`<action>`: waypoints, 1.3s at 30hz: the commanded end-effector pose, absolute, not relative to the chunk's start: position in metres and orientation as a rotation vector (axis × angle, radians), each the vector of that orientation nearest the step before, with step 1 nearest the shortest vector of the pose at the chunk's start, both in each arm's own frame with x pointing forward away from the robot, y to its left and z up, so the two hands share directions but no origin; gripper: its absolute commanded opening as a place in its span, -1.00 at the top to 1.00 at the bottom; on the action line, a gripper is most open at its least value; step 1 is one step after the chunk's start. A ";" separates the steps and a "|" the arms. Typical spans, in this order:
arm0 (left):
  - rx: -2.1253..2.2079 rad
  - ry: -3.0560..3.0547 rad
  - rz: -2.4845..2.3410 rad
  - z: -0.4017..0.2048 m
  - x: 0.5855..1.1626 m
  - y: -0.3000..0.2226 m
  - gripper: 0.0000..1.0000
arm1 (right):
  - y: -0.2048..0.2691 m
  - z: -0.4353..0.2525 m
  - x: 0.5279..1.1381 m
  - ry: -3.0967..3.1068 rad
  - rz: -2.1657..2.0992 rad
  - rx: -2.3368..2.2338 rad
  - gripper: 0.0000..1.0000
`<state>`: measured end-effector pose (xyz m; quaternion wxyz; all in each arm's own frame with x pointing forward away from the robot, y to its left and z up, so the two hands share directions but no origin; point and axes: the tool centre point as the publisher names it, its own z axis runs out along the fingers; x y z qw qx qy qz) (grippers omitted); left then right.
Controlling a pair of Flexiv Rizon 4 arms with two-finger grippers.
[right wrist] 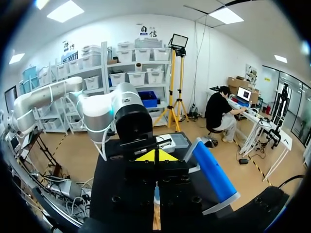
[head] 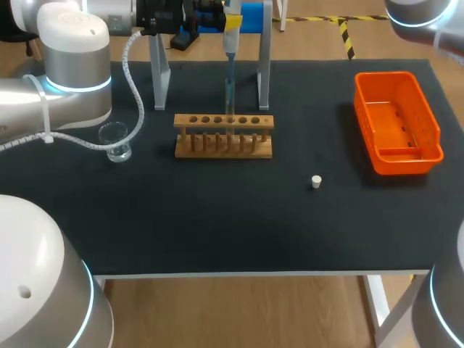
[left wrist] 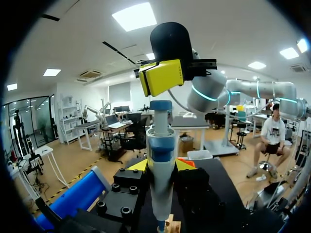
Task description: Invert the test tube, pick up the pipette, mount the tip to pipette, aspirate from beaker and dispense into the tube, eject the tip, return the pipette, and cap with the stopper.
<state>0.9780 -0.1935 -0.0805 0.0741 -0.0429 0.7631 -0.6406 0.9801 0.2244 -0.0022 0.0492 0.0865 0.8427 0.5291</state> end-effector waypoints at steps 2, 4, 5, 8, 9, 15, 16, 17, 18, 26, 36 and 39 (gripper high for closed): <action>-0.130 2.285 -1.924 -0.081 0.978 -0.194 1.00 | 0.223 -0.004 0.981 2.575 1.611 0.265 1.00; -0.130 2.285 -1.924 -0.081 0.978 -0.194 1.00 | 0.223 -0.005 0.980 2.578 1.611 0.266 1.00; -0.130 2.285 -1.924 -0.081 0.978 -0.194 1.00 | 0.223 -0.006 0.980 2.580 1.610 0.267 1.00; -0.130 2.285 -1.924 -0.081 0.978 -0.194 1.00 | 0.223 -0.007 0.979 2.584 1.605 0.268 1.00; -0.130 2.285 -1.924 -0.081 0.978 -0.194 1.00 | 0.223 -0.008 0.979 2.585 1.604 0.269 1.00; -0.130 2.285 -1.924 -0.081 0.978 -0.194 1.00 | 0.222 -0.012 0.977 2.592 1.591 0.267 1.00; -0.130 2.285 -1.924 -0.081 0.978 -0.194 1.00 | 0.222 -0.012 0.977 2.593 1.589 0.267 1.00; -0.130 2.285 -1.924 -0.081 0.978 -0.194 1.00 | 0.222 -0.013 0.977 2.595 1.587 0.267 1.00; -0.130 2.285 -1.924 -0.081 0.978 -0.194 1.00 | 0.222 -0.013 0.976 2.596 1.586 0.267 1.00; -0.130 2.285 -1.924 -0.081 0.978 -0.194 1.00 | 0.220 -0.018 0.972 2.606 1.577 0.272 1.00; -0.130 2.285 -1.924 -0.081 0.978 -0.194 1.00 | 0.217 -0.024 0.967 2.620 1.568 0.289 1.00; -0.130 2.285 -1.924 -0.081 0.978 -0.194 1.00 | 0.216 -0.026 0.966 2.626 1.565 0.292 1.00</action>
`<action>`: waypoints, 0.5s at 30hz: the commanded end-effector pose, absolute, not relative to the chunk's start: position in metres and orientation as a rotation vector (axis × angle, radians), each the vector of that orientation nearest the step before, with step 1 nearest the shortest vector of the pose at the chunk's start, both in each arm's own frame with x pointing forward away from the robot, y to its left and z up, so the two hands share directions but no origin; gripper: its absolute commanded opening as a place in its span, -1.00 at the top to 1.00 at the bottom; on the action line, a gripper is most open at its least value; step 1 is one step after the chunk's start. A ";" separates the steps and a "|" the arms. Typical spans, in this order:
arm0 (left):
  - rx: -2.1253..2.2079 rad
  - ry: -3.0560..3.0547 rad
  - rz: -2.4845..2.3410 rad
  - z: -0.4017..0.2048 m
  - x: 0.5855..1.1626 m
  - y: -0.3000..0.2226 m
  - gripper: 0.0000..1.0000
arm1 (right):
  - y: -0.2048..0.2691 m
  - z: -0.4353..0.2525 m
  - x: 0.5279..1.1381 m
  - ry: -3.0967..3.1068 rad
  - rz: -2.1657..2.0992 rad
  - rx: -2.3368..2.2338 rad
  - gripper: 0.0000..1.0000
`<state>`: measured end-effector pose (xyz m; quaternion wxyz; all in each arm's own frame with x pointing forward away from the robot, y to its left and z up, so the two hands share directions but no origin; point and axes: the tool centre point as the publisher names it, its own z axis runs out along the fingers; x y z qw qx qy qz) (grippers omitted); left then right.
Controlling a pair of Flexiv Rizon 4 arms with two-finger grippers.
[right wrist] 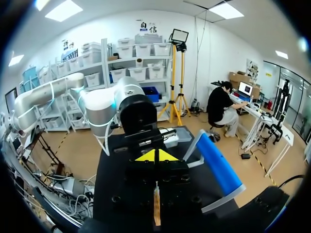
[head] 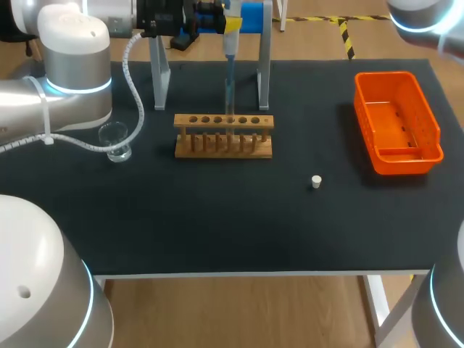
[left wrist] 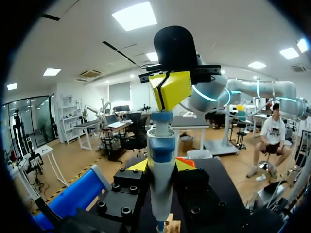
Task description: Invert the test tube, pick up the pipette, mount the tip to pipette, aspirate from beaker and dispense into the tube, eject the tip, return the pipette, and cap with the stopper.
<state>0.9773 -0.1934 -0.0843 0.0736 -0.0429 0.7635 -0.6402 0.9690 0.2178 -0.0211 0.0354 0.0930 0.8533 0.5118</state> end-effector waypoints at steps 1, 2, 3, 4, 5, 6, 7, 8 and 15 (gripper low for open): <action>-0.130 2.285 -1.924 -0.081 0.978 -0.194 1.00 | 0.216 -0.026 0.966 2.628 1.563 0.293 1.00; -0.130 2.285 -1.924 -0.081 0.978 -0.194 1.00 | 0.216 -0.027 0.965 2.630 1.562 0.294 1.00; -0.130 2.285 -1.924 -0.081 0.978 -0.194 1.00 | 0.216 -0.028 0.965 2.632 1.561 0.294 1.00; -0.130 2.285 -1.924 -0.081 0.978 -0.194 1.00 | 0.216 -0.028 0.966 2.635 1.560 0.295 1.00; -0.130 2.285 -1.924 -0.081 0.978 -0.194 1.00 | 0.216 -0.029 0.966 2.637 1.559 0.295 1.00; -0.130 2.285 -1.924 -0.081 0.978 -0.194 1.00 | 0.216 -0.030 0.965 2.640 1.558 0.297 1.00; -0.130 2.285 -1.924 -0.081 0.978 -0.194 1.00 | 0.216 -0.030 0.965 2.642 1.557 0.297 1.00; -0.130 2.285 -1.924 -0.081 0.978 -0.194 1.00 | 0.216 -0.031 0.965 2.644 1.556 0.298 1.00; -0.130 2.285 -1.924 -0.081 0.978 -0.194 1.00 | 0.216 -0.034 0.964 2.658 1.550 0.301 1.00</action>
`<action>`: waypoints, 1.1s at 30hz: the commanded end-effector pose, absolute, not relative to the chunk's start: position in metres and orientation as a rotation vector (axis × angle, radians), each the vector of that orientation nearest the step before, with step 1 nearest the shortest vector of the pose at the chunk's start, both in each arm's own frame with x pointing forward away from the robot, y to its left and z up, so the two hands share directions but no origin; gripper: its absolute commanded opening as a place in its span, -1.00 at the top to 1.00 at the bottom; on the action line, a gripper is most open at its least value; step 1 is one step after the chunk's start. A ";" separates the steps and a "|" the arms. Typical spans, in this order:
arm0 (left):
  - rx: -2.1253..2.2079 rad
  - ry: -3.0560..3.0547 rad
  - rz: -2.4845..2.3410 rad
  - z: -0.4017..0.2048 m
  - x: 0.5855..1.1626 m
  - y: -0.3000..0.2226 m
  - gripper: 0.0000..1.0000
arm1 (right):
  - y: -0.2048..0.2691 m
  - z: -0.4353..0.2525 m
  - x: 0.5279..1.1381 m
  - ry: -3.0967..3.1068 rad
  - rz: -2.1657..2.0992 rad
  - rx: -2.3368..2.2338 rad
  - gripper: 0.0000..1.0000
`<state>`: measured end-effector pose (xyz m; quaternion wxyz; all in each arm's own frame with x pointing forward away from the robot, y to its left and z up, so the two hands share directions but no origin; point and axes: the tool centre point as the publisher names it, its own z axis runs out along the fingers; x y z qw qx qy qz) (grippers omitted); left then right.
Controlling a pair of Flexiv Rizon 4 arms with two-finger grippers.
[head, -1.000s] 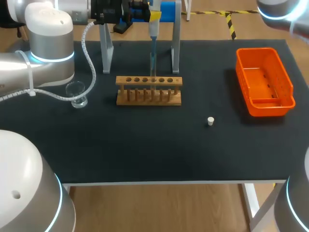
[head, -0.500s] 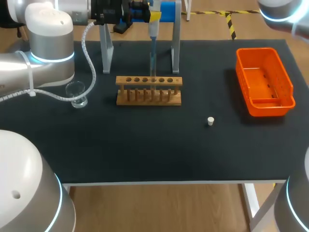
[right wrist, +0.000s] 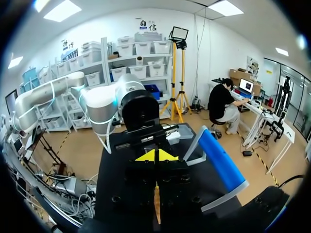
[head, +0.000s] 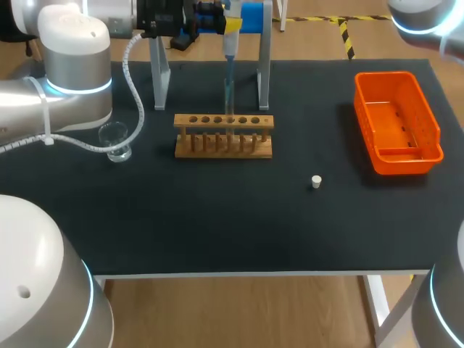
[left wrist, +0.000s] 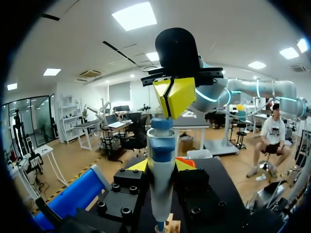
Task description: Invert the test tube, pick up the pipette, mount the tip to pipette, aspirate from beaker and dispense into the tube, eject the tip, return the pipette, and cap with the stopper.
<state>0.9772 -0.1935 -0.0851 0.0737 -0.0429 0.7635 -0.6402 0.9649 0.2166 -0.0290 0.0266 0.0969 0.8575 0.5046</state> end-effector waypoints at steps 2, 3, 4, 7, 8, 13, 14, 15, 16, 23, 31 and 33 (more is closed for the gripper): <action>-0.130 2.285 -1.924 -0.081 0.978 -0.194 1.00 | 0.216 -0.036 0.964 2.665 1.543 0.301 1.00; -0.130 2.285 -1.924 -0.081 0.978 -0.194 1.00 | 0.216 -0.037 0.964 2.669 1.538 0.300 1.00; -0.130 2.285 -1.924 -0.081 0.978 -0.194 1.00 | 0.216 -0.037 0.964 2.671 1.535 0.300 1.00; -0.130 2.285 -1.924 -0.081 0.978 -0.194 1.00 | 0.216 -0.037 0.964 2.673 1.533 0.302 1.00; -0.130 2.285 -1.924 -0.081 0.978 -0.194 1.00 | 0.216 -0.037 0.964 2.673 1.533 0.302 1.00; -0.130 2.285 -1.924 -0.081 0.978 -0.194 1.00 | 0.215 -0.022 0.966 2.619 1.583 0.275 1.00; -0.130 2.285 -1.924 -0.081 0.978 -0.194 1.00 | 0.214 -0.017 0.967 2.605 1.604 0.277 1.00; -0.130 2.285 -1.924 -0.081 0.978 -0.194 1.00 | 0.213 -0.013 0.967 2.594 1.620 0.278 1.00; -0.130 2.285 -1.924 -0.081 0.978 -0.194 1.00 | 0.211 -0.008 0.967 2.579 1.637 0.274 1.00; -0.130 2.285 -1.924 -0.081 0.978 -0.194 1.00 | 0.190 0.008 0.961 2.533 1.656 0.255 0.69; -0.130 2.285 -1.924 -0.081 0.978 -0.194 1.00 | 0.149 0.001 0.947 2.501 1.648 0.228 -1.00; -0.130 2.285 -1.924 -0.081 0.978 -0.194 1.00 | 0.141 -0.006 0.943 2.501 1.656 0.215 -1.00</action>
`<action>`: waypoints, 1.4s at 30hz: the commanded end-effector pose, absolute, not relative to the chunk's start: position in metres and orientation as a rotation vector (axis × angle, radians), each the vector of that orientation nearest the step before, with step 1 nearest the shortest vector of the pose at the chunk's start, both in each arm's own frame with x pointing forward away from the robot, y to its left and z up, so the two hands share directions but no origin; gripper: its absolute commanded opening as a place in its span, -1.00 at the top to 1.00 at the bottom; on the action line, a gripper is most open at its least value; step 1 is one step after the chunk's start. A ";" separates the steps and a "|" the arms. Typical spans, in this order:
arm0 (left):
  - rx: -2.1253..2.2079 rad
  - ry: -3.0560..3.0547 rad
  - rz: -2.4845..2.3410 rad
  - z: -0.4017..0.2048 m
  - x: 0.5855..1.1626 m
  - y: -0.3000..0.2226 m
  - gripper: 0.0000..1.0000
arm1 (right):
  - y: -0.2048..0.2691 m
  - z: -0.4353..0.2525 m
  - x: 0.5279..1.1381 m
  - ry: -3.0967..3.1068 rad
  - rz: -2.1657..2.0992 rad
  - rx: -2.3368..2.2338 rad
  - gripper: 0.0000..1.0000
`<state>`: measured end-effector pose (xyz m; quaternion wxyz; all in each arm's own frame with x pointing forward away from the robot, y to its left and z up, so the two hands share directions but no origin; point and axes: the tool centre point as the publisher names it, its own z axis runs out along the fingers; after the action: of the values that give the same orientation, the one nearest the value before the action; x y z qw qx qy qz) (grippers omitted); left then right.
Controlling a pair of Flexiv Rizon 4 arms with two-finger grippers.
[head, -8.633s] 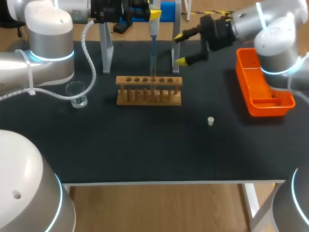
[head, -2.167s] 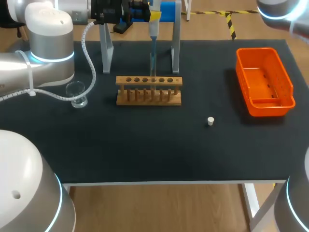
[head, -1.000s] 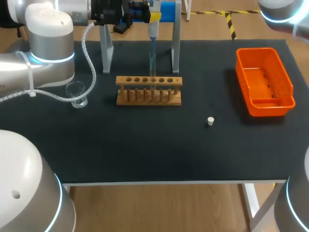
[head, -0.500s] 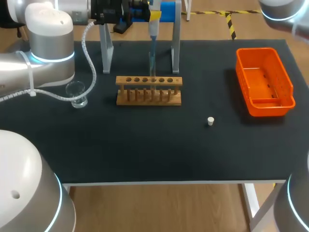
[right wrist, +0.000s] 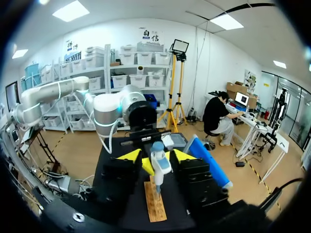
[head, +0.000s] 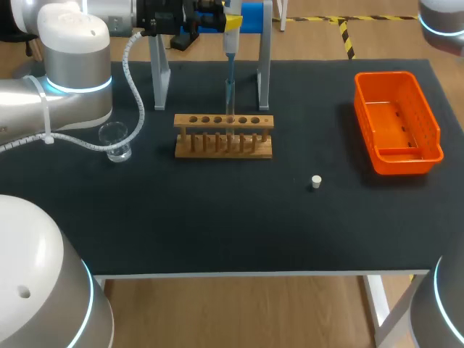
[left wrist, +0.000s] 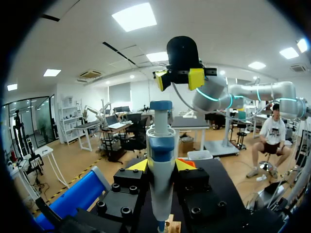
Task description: Invert the test tube, pick up the pipette, mount the tip to pipette, aspirate from beaker and dispense into the tube, eject the tip, return the pipette, and cap with the stopper.
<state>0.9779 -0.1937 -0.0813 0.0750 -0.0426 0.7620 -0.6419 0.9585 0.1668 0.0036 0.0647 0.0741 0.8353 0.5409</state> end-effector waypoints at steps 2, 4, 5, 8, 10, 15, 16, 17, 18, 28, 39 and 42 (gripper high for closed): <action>-0.130 2.285 -1.924 -0.081 0.978 -0.194 1.00 | 0.133 -0.016 0.940 2.498 1.660 0.211 -1.00; -0.130 2.285 -1.924 -0.081 0.978 -0.194 1.00 | 0.125 -0.025 0.935 2.469 1.683 0.192 -1.00; -0.130 2.285 -1.924 -0.081 0.978 -0.194 1.00 | 0.122 -0.030 0.933 2.461 1.663 0.192 -1.00; -0.130 2.285 -1.924 -0.081 0.978 -0.194 1.00 | 0.119 -0.036 0.933 2.455 1.659 0.193 -1.00; -0.130 2.285 -1.924 -0.081 0.978 -0.194 1.00 | 0.119 -0.036 0.933 2.455 1.659 0.193 -1.00; -0.130 2.285 -1.924 -0.081 0.978 -0.194 1.00 | 0.119 -0.036 0.933 2.455 1.659 0.193 -1.00; -0.130 2.285 -1.924 -0.081 0.978 -0.194 1.00 | 0.119 -0.036 0.933 2.455 1.659 0.193 -1.00; -0.130 2.285 -1.924 -0.081 0.978 -0.194 1.00 | 0.119 -0.036 0.933 2.455 1.659 0.193 -1.00; -0.130 2.285 -1.924 -0.081 0.978 -0.194 1.00 | 0.119 -0.036 0.933 2.455 1.659 0.193 -1.00; -0.130 2.285 -1.924 -0.081 0.978 -0.194 1.00 | 0.116 -0.045 0.930 2.457 1.657 0.194 -1.00; -0.130 2.285 -1.924 -0.081 0.978 -0.194 1.00 | 0.096 -0.124 0.908 2.468 1.675 0.123 -1.00; -0.130 2.285 -1.924 -0.081 0.978 -0.194 1.00 | 0.097 -0.140 0.906 2.458 1.687 0.082 -1.00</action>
<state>0.9779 -0.1937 -0.0813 0.0750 -0.0426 0.7620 -0.6418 0.9086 0.0991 -0.1242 0.0744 0.0321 0.8328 0.5476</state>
